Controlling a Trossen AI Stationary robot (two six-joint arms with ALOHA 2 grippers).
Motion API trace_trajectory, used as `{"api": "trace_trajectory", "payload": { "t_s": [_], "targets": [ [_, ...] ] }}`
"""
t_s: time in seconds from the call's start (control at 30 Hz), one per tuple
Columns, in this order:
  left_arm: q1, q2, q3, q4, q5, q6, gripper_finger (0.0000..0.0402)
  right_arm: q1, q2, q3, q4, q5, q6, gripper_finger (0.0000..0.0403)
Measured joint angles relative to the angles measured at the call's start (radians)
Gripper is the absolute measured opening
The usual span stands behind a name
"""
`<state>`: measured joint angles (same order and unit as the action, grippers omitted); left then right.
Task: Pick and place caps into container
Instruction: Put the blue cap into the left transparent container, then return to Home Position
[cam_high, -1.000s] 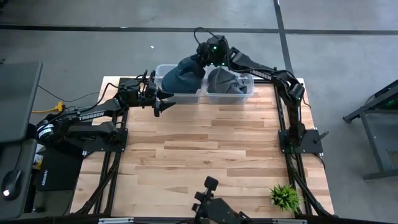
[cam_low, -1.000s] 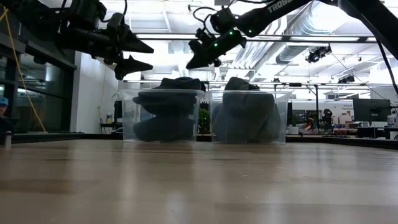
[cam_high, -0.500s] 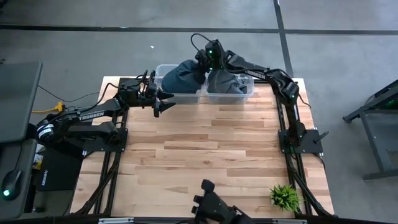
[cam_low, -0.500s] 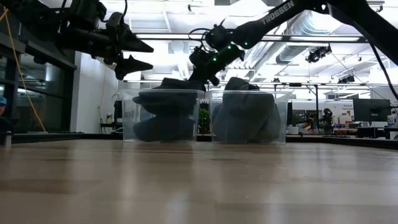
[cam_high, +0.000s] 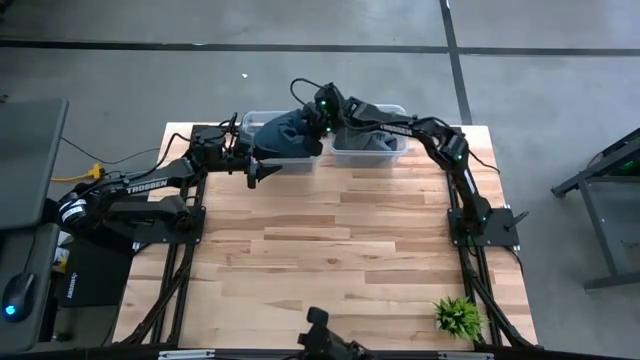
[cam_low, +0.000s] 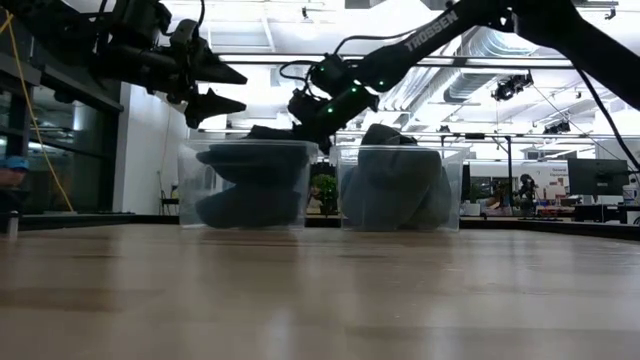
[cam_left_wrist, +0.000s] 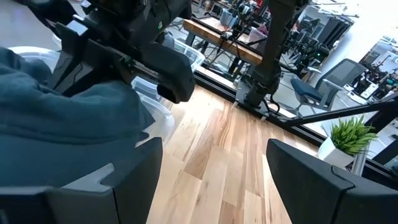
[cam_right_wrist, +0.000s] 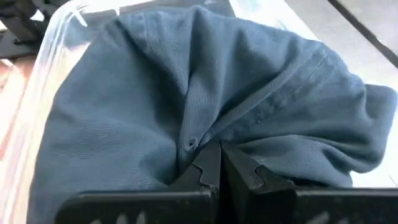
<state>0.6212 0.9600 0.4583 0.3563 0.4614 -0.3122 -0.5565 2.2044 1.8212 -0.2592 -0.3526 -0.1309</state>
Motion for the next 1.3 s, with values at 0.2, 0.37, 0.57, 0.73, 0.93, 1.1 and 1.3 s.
{"api": "trace_trajectory", "payload": {
  "t_s": [0.2, 0.37, 0.57, 0.73, 0.93, 1.1, 1.3],
  "targets": [
    [0.0, 0.0, 0.0, 0.0, 0.0, 0.0, 0.0286, 0.017, 0.016, 0.001, 0.024, 0.011, -0.005, 0.0],
    [0.0, 0.0, 0.0, 0.0, 0.001, 0.0, 0.0286, 0.017, -0.018, -0.005, 0.015, 0.009, -0.001, 0.0],
    [0.0, 0.0, 0.0, 0.0, 0.002, 0.0, 0.0286, 0.021, -0.096, -0.005, -0.027, 0.005, 0.001, 0.0],
    [0.0, 0.0, 0.0, 0.0, 0.002, -0.007, 0.0286, 0.033, -0.14, -0.005, -0.078, 0.001, -0.008, 0.0001],
    [0.0, -0.001, 0.0, 0.0, 0.026, -0.011, 0.0286, 0.058, -0.22, -0.004, -0.166, 0.002, -0.056, 0.0001],
    [0.0, -0.001, 0.0, 0.0, 0.031, -0.011, 0.0286, 0.095, -0.317, -0.004, -0.304, 0.002, -0.095, 0.0001],
    [0.0, -0.031, 0.0, -0.022, 0.031, 0.0, 0.0286, 0.141, -0.447, -0.004, -0.5, 0.006, -0.149, 0.0001]
  ]
}}
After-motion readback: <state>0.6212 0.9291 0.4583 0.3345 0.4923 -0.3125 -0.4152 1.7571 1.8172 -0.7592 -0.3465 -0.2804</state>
